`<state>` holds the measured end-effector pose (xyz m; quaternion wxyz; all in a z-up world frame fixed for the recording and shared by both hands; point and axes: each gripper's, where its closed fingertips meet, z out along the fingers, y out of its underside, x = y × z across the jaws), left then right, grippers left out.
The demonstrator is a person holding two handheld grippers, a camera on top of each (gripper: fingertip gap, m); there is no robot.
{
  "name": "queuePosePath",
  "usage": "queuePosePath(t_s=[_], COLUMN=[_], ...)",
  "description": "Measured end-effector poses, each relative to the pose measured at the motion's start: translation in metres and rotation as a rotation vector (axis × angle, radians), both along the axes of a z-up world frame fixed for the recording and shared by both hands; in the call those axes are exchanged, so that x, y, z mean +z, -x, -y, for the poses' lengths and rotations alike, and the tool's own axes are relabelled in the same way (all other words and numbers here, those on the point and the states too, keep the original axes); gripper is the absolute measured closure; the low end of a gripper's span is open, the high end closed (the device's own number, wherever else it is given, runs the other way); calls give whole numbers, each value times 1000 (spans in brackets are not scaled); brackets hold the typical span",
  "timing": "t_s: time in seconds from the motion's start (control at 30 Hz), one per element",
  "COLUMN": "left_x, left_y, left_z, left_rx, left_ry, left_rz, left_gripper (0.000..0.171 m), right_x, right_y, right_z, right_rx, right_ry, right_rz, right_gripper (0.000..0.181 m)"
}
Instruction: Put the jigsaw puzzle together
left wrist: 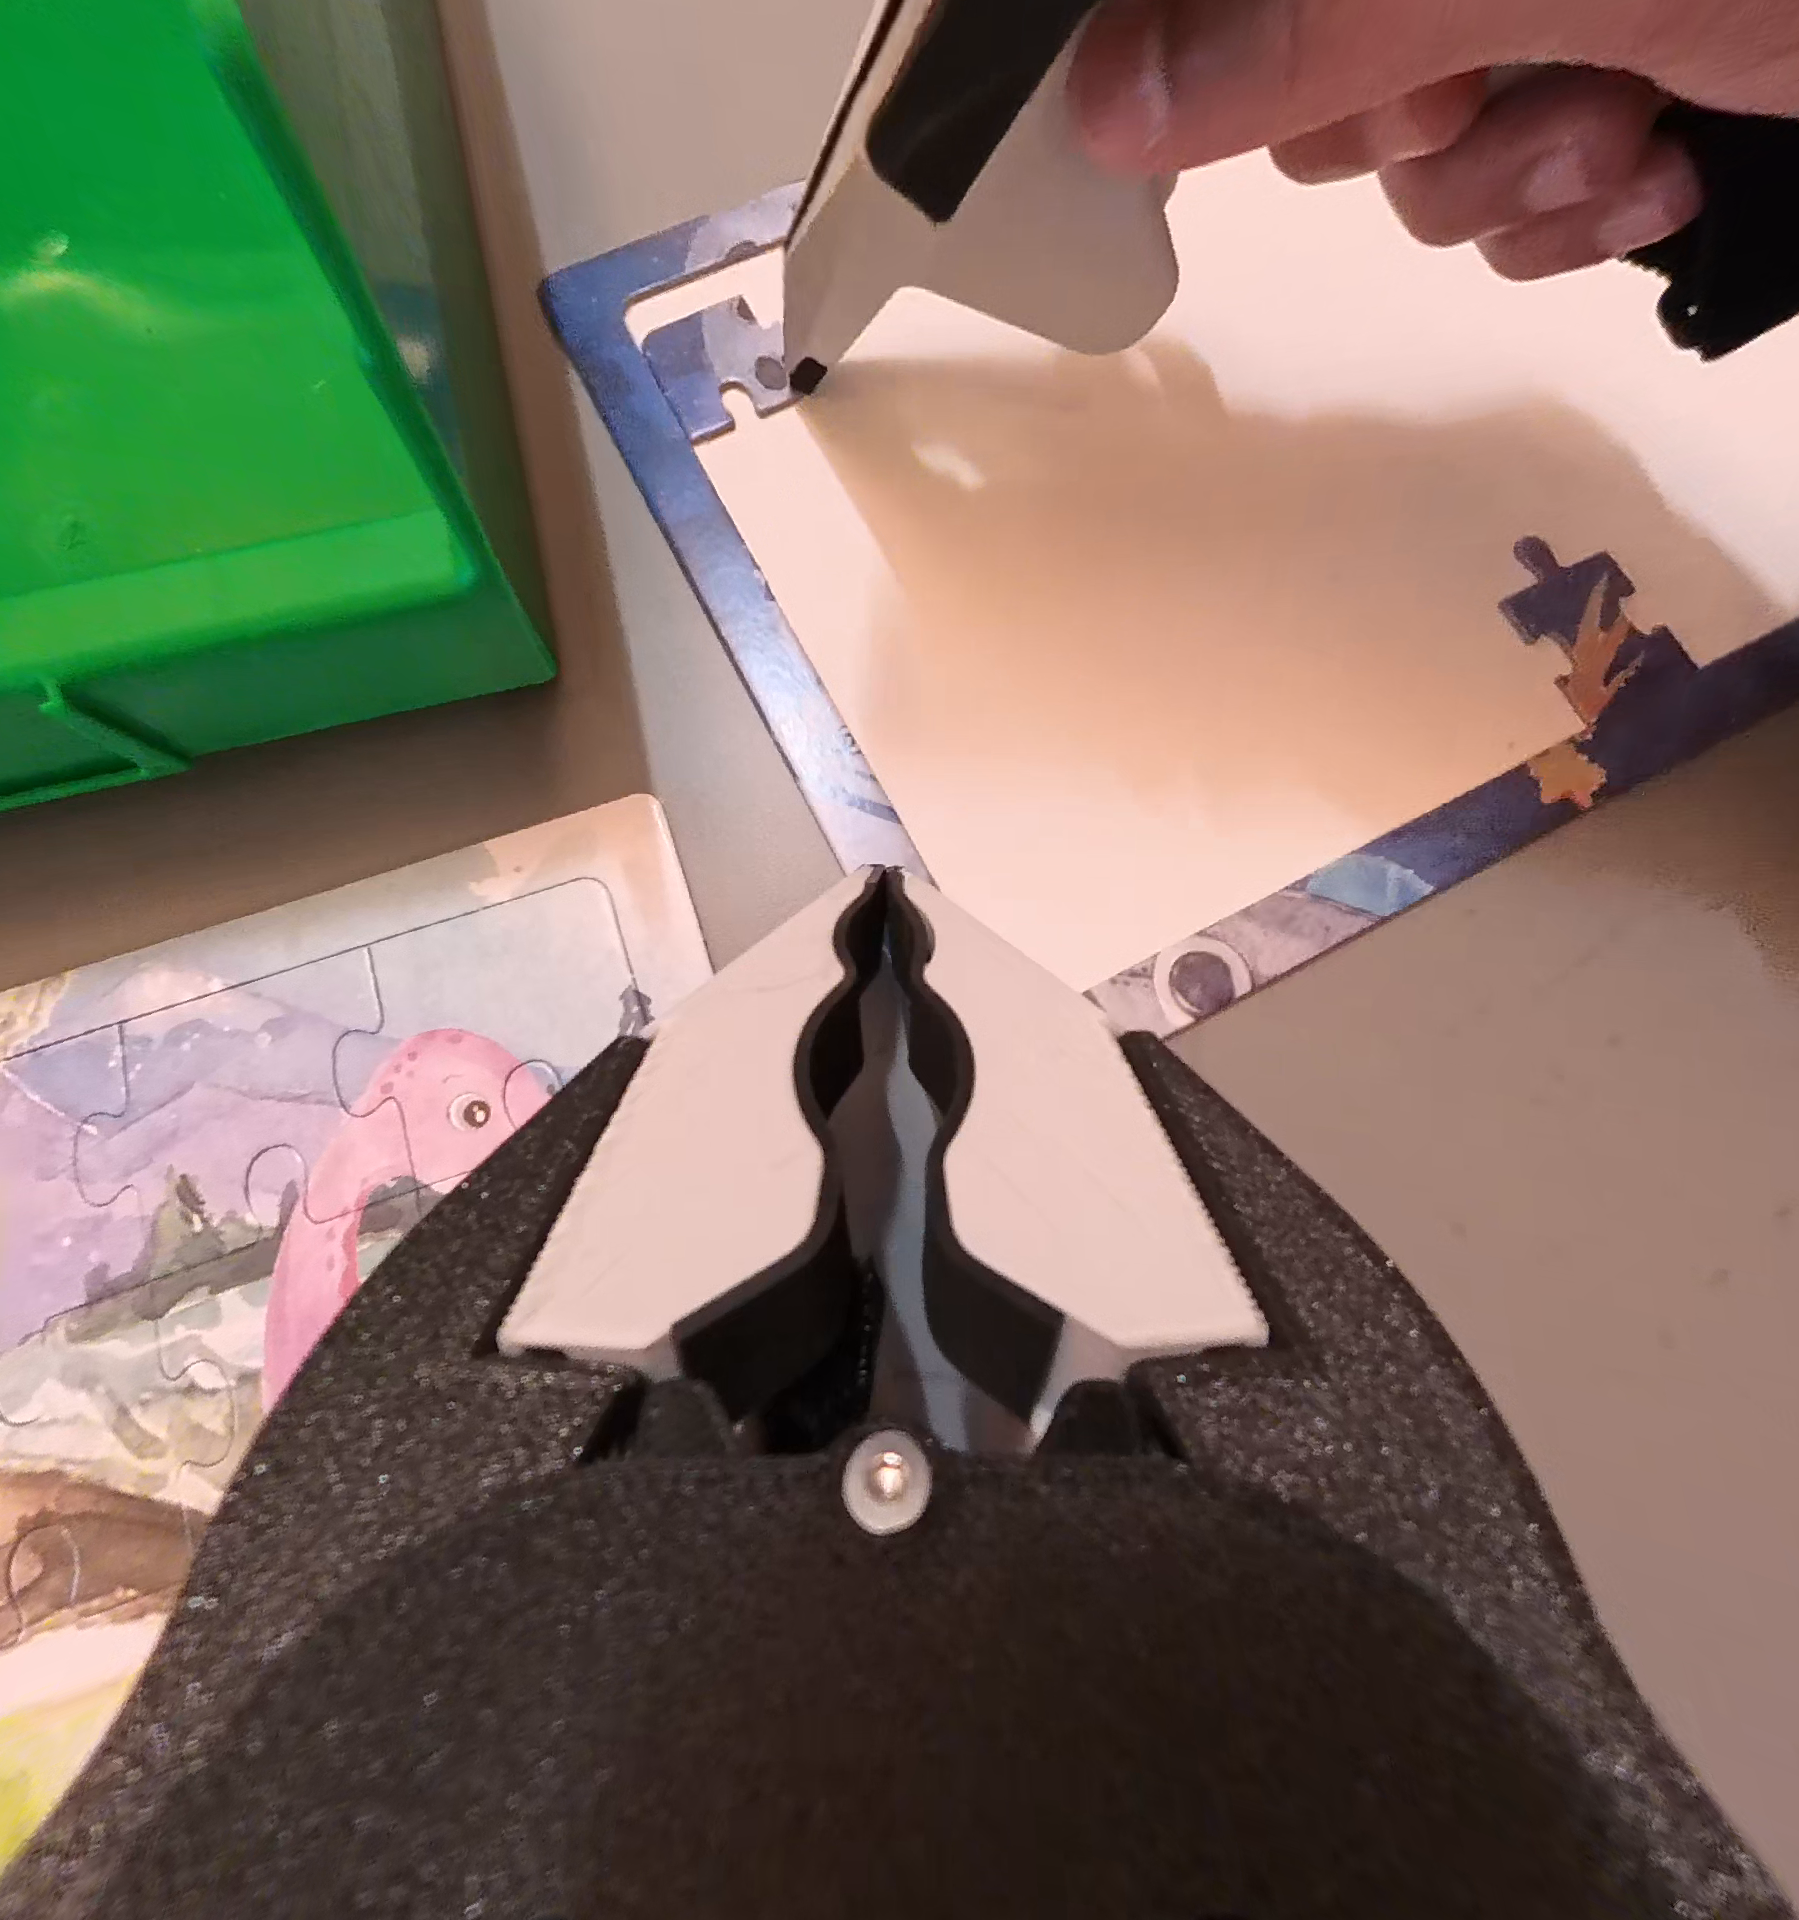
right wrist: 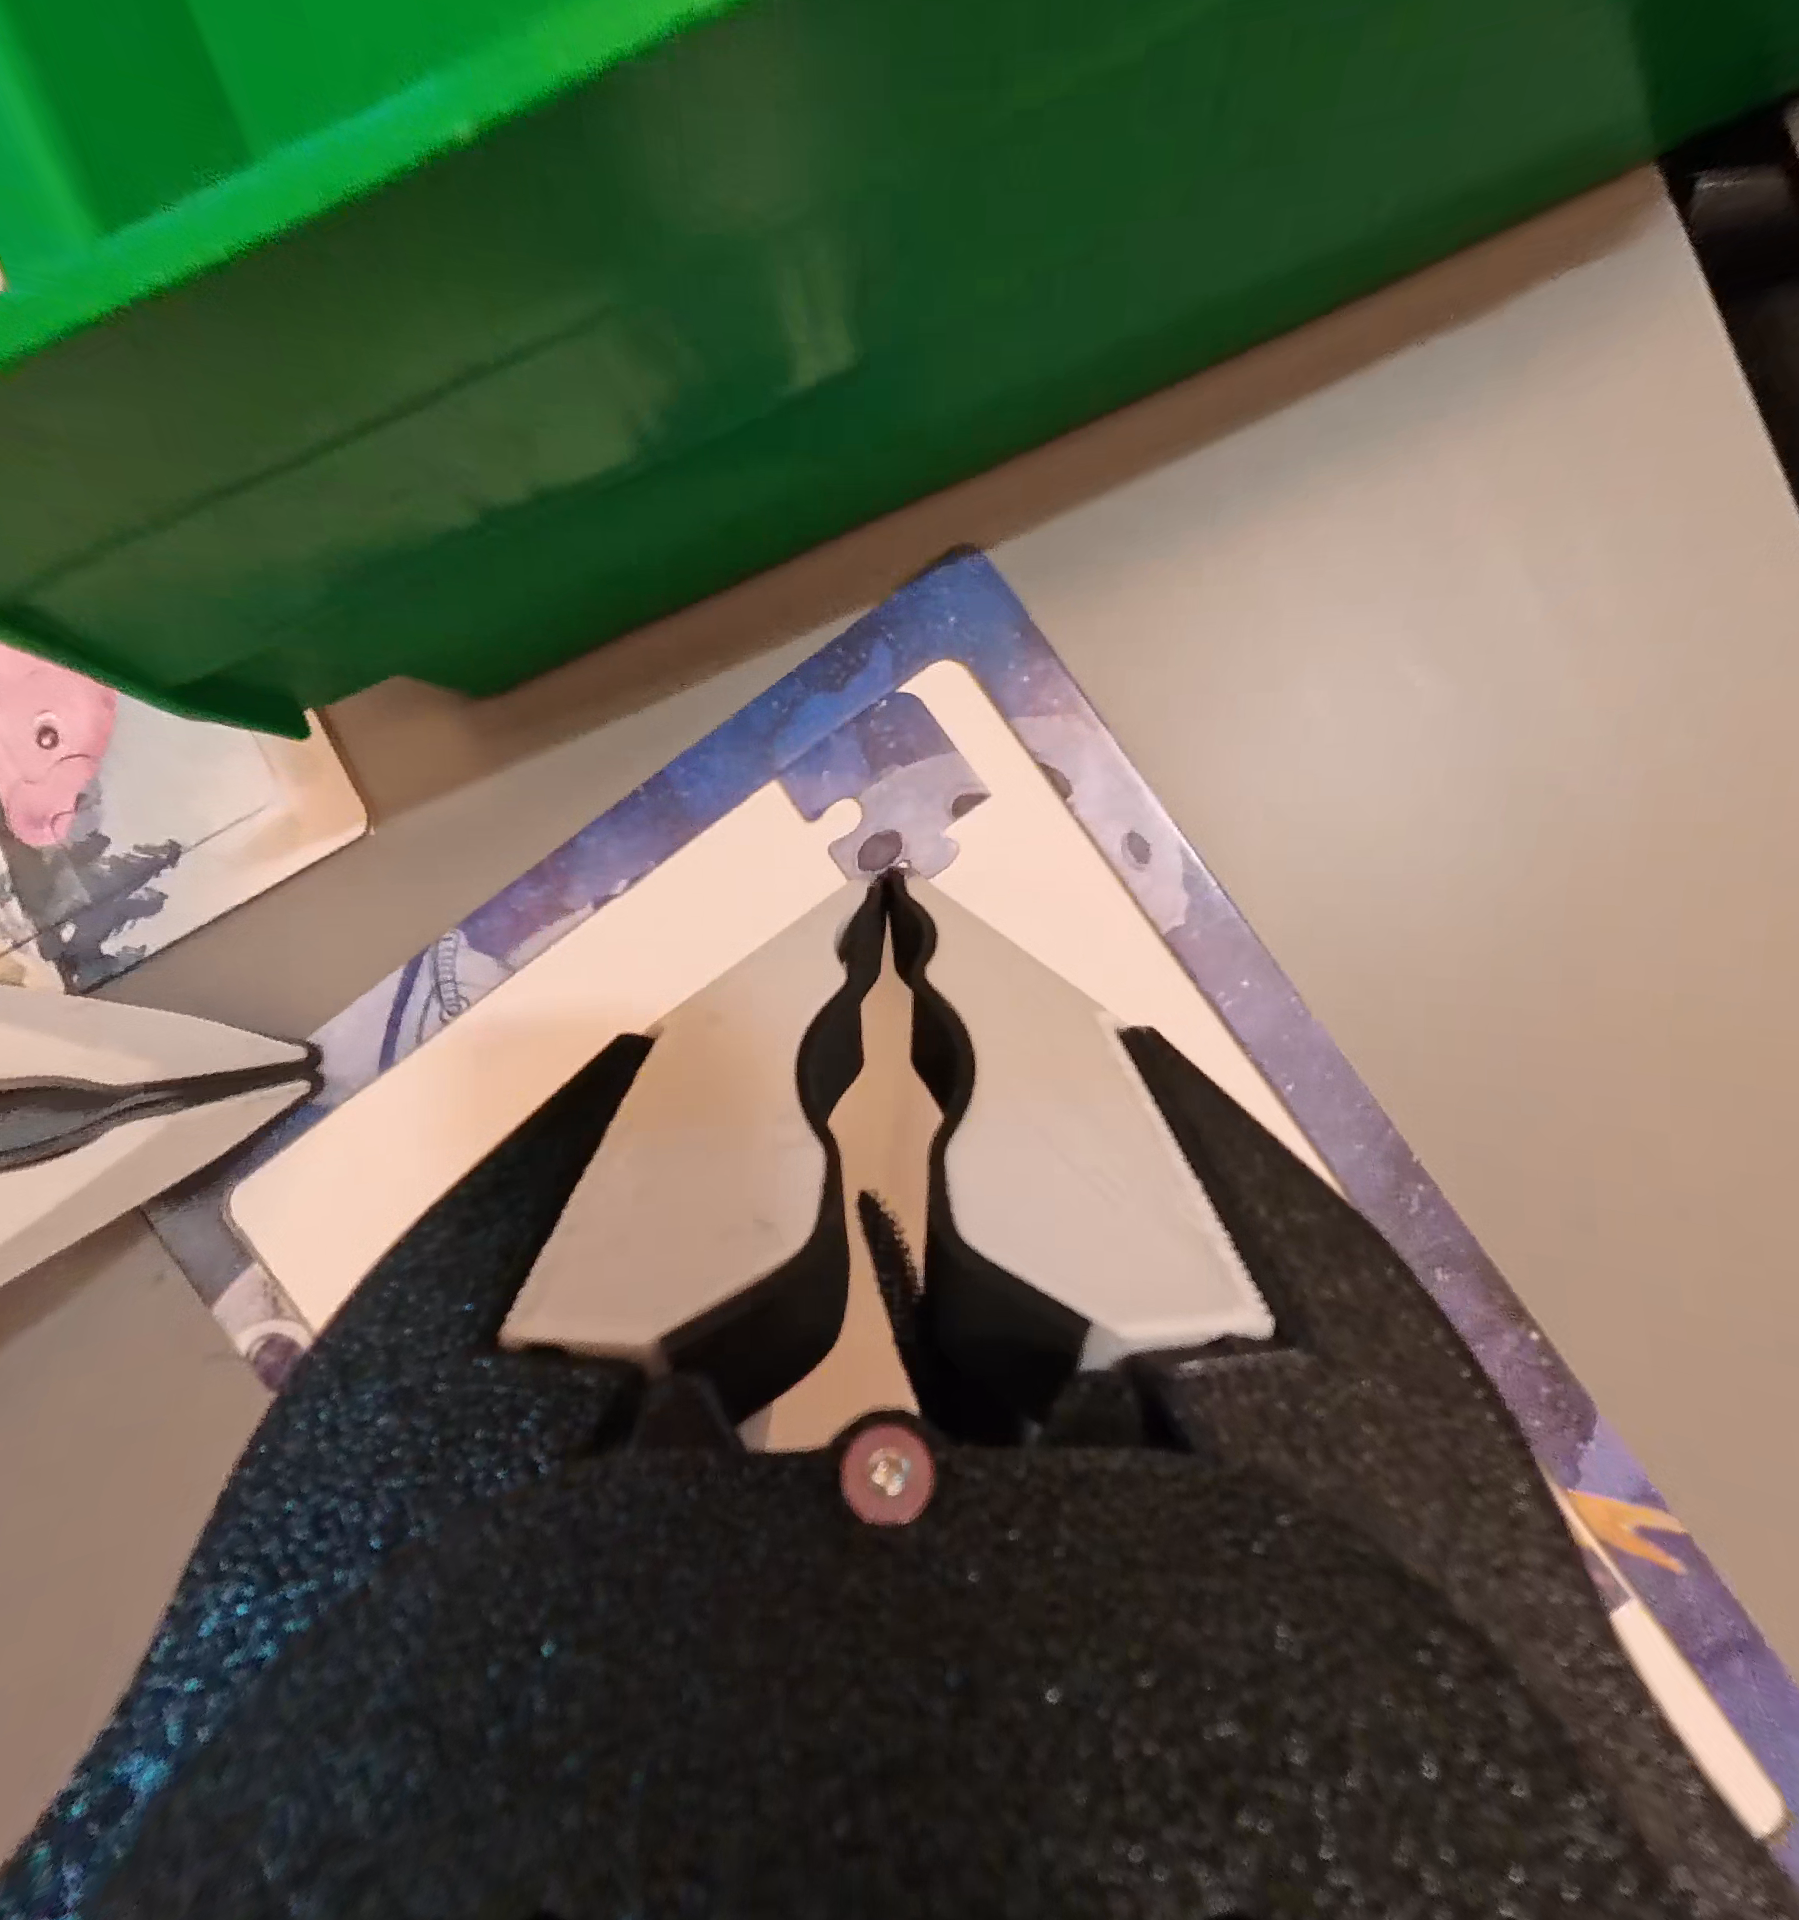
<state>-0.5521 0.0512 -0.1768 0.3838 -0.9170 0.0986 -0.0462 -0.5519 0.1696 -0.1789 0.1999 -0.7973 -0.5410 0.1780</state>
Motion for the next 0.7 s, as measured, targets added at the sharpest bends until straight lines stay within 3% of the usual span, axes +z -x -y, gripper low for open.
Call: queuePosePath(t_s=[0.23,0.5,0.7], left_x=[0,0,0], left_y=[0,0,0], left_z=[0,0,0], left_rx=[-2,-4,-5], left_ry=[1,0,0], left_rz=[4,1,0], left_gripper=[171,171,171], right_x=[7,2,6], right_y=[11,17,16], right_z=[11,-13,3], right_rx=[41,-10,72], right_ry=[43,-4,34], right_rz=[-72,-70,-68], right_gripper=[181,181,181])
